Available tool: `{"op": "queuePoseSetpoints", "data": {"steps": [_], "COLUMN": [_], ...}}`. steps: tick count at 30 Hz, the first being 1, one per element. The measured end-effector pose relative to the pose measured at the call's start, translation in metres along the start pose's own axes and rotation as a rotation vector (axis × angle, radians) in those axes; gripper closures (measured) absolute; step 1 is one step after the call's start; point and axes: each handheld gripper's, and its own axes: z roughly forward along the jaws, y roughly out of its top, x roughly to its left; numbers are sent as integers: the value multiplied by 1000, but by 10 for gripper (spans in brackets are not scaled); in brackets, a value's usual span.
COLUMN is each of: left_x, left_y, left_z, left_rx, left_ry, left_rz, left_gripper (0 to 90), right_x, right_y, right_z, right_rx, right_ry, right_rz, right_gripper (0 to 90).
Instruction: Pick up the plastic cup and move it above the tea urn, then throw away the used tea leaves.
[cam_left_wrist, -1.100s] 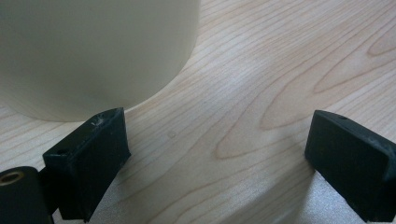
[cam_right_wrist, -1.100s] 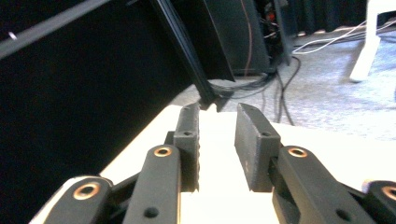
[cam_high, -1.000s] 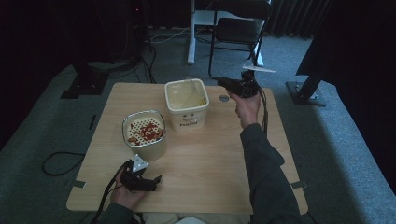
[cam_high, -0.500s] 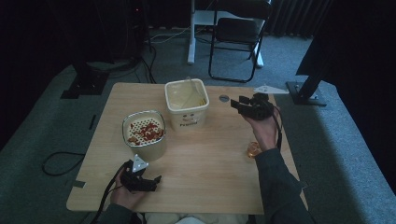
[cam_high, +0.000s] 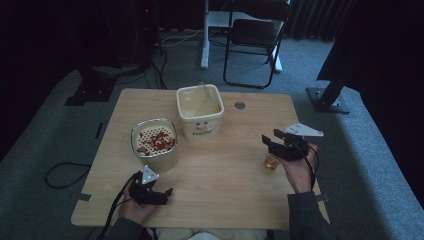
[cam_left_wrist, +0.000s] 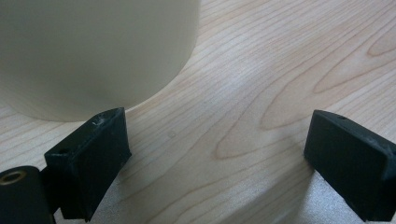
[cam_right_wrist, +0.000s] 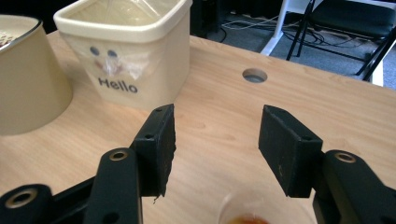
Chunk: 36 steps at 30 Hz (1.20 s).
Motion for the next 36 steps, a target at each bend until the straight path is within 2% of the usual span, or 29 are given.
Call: {"op": "queuePoseSetpoints", "data": {"steps": [2, 5, 16, 20, 24, 28, 31, 32, 34, 36], "left_x": [0, 0, 0, 0, 0, 0, 0, 0, 0, 0], "left_y": [0, 0, 0, 0, 0, 0, 0, 0, 0, 0], "left_z": [0, 0, 0, 0, 0, 0, 0, 0, 0, 0], "left_rx": [0, -1, 1, 1, 1, 1, 1, 1, 1, 1], "left_ry": [0, 0, -1, -1, -1, -1, -1, -1, -1, -1], "left_rz": [0, -1, -1, -1, -1, -1, -1, -1, -1, -1], "left_gripper": [69, 69, 69, 69, 69, 69, 69, 69, 69, 69], "right_x": [-2, -3, -8, -9, -11, -10, -9, -9, -14, -16], "right_y": [-11, -17, -54, -62, -73, -82, -91, -91, -97, -99], "right_z": [-8, -12, -36, -38, -41, -41, -32, -32, -20, -15], "right_rx": [-6, -7, -3, 2, -6, -3, 28, 28, 39, 38], "right_ry": [1, 3, 4, 8, 12, -4, -29, -29, -33, -43], "right_rz": [15, 22, 22, 17, 24, 25, 23, 23, 54, 59], "right_gripper": [444, 440, 361, 338, 275, 192, 118, 118, 109, 105]}}
